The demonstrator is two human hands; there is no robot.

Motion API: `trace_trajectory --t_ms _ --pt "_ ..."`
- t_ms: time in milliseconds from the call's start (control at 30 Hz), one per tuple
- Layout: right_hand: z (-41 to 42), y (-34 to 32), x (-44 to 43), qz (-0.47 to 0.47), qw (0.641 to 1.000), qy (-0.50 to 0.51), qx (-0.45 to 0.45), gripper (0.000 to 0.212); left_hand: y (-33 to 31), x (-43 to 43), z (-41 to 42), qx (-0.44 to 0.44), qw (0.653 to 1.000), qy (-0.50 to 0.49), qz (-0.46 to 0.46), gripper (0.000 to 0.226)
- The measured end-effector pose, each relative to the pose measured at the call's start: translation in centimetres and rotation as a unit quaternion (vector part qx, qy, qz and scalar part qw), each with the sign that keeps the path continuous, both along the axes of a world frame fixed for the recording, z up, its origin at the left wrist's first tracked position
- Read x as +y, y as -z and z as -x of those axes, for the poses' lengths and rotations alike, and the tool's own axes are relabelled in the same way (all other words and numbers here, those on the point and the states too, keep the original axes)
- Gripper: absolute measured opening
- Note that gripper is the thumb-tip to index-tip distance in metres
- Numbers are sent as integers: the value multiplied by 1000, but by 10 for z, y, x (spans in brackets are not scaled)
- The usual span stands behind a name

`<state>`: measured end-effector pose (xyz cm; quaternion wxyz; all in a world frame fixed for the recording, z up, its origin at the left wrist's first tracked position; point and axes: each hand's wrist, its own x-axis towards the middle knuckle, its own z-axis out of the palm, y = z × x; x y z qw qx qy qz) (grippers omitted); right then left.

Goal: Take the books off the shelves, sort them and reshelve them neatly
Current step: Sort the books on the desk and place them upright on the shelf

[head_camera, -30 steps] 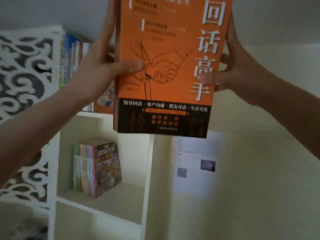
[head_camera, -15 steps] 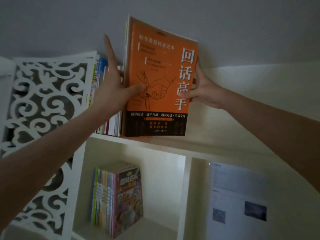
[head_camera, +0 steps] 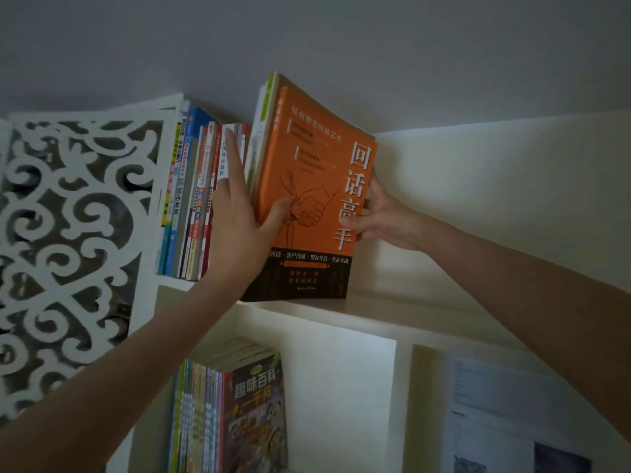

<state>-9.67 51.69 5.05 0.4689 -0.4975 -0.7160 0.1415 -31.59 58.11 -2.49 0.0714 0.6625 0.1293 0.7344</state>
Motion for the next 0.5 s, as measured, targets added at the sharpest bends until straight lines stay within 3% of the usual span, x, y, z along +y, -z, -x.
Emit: trace_trajectory --t_ms 167,267,400,500 --pt "-1 9 5 28 999 15 -42 92 0 -4 -6 -3 1000 -15 3 83" --pt "5 29 18 30 997 61 -44 104 0 -5 -15 -1 998 -60 -4 79" --pt "11 44 27 22 998 52 -25 118 -1 2 -23 -9 997 -79 1 79" --pt "12 45 29 2 997 46 -59 131 -2 7 -24 -2 996 -85 7 78"
